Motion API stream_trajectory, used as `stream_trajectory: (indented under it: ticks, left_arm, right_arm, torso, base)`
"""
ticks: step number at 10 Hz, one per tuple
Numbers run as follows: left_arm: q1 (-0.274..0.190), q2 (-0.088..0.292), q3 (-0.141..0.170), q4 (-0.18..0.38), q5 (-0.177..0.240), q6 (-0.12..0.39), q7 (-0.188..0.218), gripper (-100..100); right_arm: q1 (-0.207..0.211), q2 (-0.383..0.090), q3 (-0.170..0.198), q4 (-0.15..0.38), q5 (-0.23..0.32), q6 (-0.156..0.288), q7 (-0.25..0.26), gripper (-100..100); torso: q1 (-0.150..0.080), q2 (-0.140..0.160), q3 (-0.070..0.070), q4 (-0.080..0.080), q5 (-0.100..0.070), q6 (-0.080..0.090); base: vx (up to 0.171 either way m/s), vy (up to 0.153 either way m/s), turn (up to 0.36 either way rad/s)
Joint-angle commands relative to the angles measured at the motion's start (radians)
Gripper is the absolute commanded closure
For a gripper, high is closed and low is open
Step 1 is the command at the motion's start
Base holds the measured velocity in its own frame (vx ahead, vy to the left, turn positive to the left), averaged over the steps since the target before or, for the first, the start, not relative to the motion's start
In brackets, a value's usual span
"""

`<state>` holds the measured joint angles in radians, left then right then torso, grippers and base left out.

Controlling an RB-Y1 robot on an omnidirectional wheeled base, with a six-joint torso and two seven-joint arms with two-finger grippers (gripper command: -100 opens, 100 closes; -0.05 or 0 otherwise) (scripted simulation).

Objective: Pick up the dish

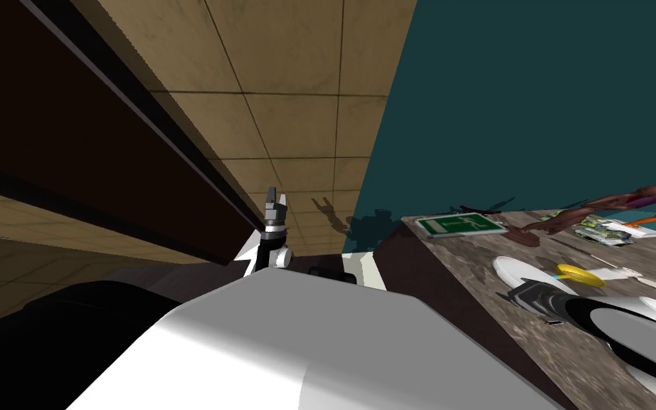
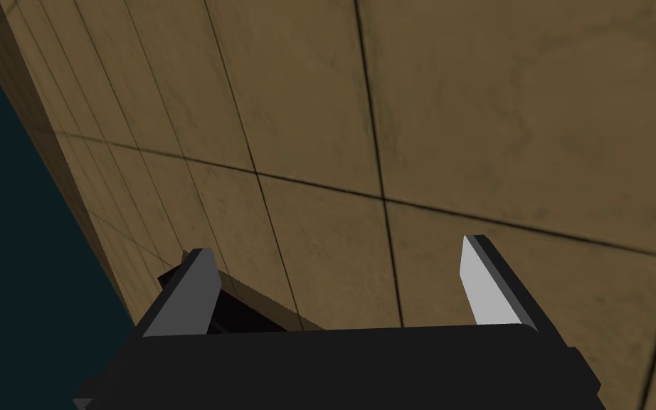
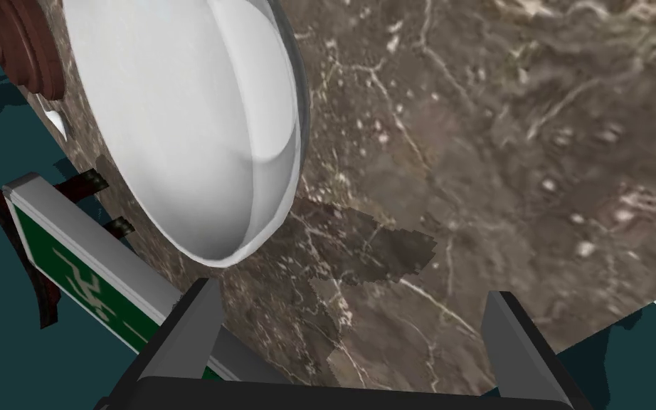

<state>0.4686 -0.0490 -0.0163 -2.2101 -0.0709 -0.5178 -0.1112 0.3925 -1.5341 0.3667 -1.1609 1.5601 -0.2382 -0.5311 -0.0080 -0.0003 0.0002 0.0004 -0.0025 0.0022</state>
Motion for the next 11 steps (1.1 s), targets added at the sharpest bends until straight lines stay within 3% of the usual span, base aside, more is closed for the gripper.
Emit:
stream_trajectory:
  ticks: [1,3,5,6,7,8,10,11]
  left_arm:
    - [0.0,0.0,0.0,0.0,0.0,0.0,0.0,0]
    - [0.0,0.0,0.0,0.0,0.0,0.0,0.0,0]
    - [0.0,0.0,0.0,0.0,0.0,0.0,0.0,0]
    - [0.0,0.0,0.0,0.0,0.0,0.0,0.0,0]
    - [0.0,0.0,0.0,0.0,0.0,0.0,0.0,0]
    - [0.0,0.0,0.0,0.0,0.0,0.0,0.0,0]
    - [0.0,0.0,0.0,0.0,0.0,0.0,0.0,0]
    - [0.0,0.0,0.0,0.0,0.0,0.0,0.0,0]
  right_arm:
    - [-0.002,-0.003,0.007,-0.003,0.015,0.004,-0.037,-100]
    - [-0.003,-0.024,0.048,0.036,0.028,-0.006,-0.036,-100]
    - [-0.004,-0.018,0.054,0.038,0.032,-0.006,-0.039,-100]
    - [-0.004,-0.018,0.055,0.038,0.032,-0.006,-0.038,0]
    - [-0.025,0.007,0.067,0.088,-0.018,-0.031,0.012,-100]
    - [-0.025,0.007,0.067,0.116,-0.051,-0.031,0.039,-100]
    - [-0.025,0.007,0.067,0.121,-0.068,-0.031,0.069,-100]
    - [-0.045,0.033,0.08,0.17,-0.113,-0.055,0.109,-100]
  torso:
    - [0.0,0.0,0.0,0.0,0.0,0.0]
    - [0.001,0.0,0.0,0.0,0.001,-0.001]
    - [-0.008,-0.001,-0.001,0.0,-0.002,0.0]
    - [-0.002,-0.001,0.0,0.0,-0.001,0.0]
    - [0.002,0.0,0.0,0.0,0.001,0.0]
    - [0.005,0.001,0.0,0.0,0.001,-0.001]
    - [0.006,0.001,0.001,0.0,0.002,0.0]
    - [0.006,0.001,0.0,0.0,0.002,0.0]
  base:
    - [0.002,0.004,-0.017]
    - [0.009,-0.124,0.153]
    - [0.018,-0.144,0.046]
    - [0.002,-0.017,0.001]
    - [-0.027,0.005,0.193]
    - [-0.03,0.012,0.113]
    - [-0.007,0.008,-0.02]
    - [-0.022,0.016,0.187]
